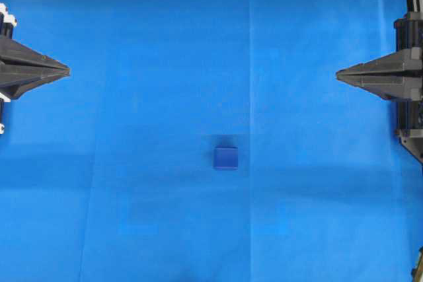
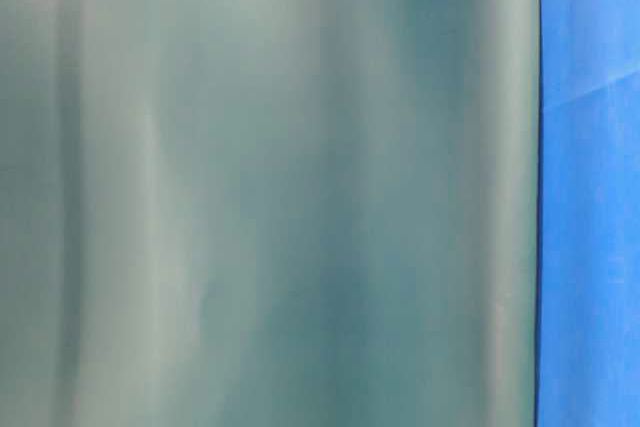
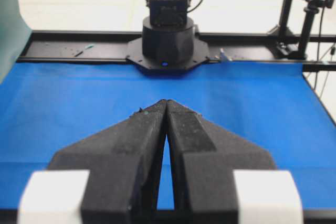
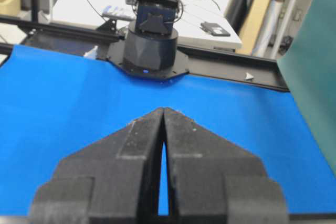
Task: Handover the blue block to the right arm after grasping it with the left arm, then place it in the designated position.
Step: 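Open the left gripper and move it toward the blue cube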
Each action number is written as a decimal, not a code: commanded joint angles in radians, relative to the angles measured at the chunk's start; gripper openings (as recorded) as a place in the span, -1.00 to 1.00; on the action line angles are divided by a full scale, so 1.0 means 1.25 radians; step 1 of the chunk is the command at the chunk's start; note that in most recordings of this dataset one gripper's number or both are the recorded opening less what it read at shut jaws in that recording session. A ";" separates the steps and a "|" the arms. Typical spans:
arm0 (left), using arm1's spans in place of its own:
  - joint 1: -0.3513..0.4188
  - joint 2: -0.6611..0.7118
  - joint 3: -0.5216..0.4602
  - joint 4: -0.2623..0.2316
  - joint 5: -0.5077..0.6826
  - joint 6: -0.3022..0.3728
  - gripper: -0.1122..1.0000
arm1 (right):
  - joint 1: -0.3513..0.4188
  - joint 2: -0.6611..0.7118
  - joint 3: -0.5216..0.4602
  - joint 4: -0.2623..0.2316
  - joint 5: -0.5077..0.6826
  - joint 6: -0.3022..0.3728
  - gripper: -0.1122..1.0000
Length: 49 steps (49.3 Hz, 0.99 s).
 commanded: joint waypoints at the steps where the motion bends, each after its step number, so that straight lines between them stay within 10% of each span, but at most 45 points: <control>1: -0.009 0.002 -0.009 0.001 -0.004 -0.011 -0.80 | -0.001 0.010 -0.012 0.000 -0.005 -0.001 -0.79; 31: -0.011 0.010 -0.006 0.005 -0.009 -0.004 -0.80 | -0.020 0.015 -0.021 0.004 0.013 0.004 -0.81; 37: -0.011 0.010 -0.005 0.006 -0.009 -0.004 -0.73 | -0.022 0.017 -0.022 0.006 0.013 0.012 -0.41; 49: -0.018 0.010 -0.005 0.006 -0.011 -0.009 0.52 | -0.022 0.018 -0.032 0.006 0.026 0.022 0.82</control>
